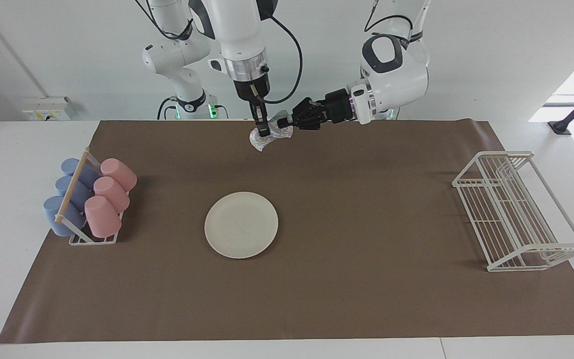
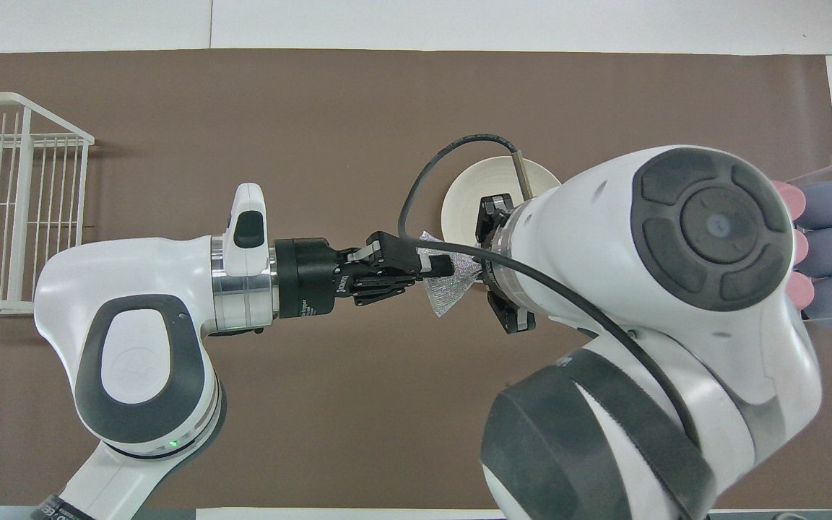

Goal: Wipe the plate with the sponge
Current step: 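Grasp the sponge with the left gripper and open the right gripper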

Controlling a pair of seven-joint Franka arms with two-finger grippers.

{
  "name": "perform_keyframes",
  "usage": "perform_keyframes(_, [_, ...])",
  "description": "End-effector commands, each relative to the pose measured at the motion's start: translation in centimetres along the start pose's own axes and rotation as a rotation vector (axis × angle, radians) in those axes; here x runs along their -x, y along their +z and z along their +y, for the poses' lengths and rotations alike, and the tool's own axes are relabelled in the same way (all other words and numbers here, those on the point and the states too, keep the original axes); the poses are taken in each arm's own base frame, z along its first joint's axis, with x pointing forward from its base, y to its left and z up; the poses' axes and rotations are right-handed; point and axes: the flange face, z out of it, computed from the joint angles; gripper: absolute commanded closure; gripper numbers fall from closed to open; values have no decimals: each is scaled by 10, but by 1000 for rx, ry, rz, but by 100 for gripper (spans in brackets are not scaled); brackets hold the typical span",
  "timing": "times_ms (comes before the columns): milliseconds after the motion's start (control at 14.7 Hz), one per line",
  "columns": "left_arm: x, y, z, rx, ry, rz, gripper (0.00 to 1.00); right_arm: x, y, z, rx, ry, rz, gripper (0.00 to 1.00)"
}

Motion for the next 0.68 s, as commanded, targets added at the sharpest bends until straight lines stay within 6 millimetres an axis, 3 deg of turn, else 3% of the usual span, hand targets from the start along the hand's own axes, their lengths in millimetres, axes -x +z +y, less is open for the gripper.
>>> perform_keyframes(0, [4,-7,1,10,-17,2,100,-23,-12,7,13,-92,10,0])
perform_keyframes(204, [3,-8,-2,7,-24,4,100,-75,-16,8,75,-292,16,0])
perform_keyframes(476, [-3,-18,-12,-50,-17,23,100,-175,-24,2,105,-574,0,0])
perform_keyframes(612, [-15,-34,-19,-106,-13,55,100,-209,-27,2,100,-718,-6,0])
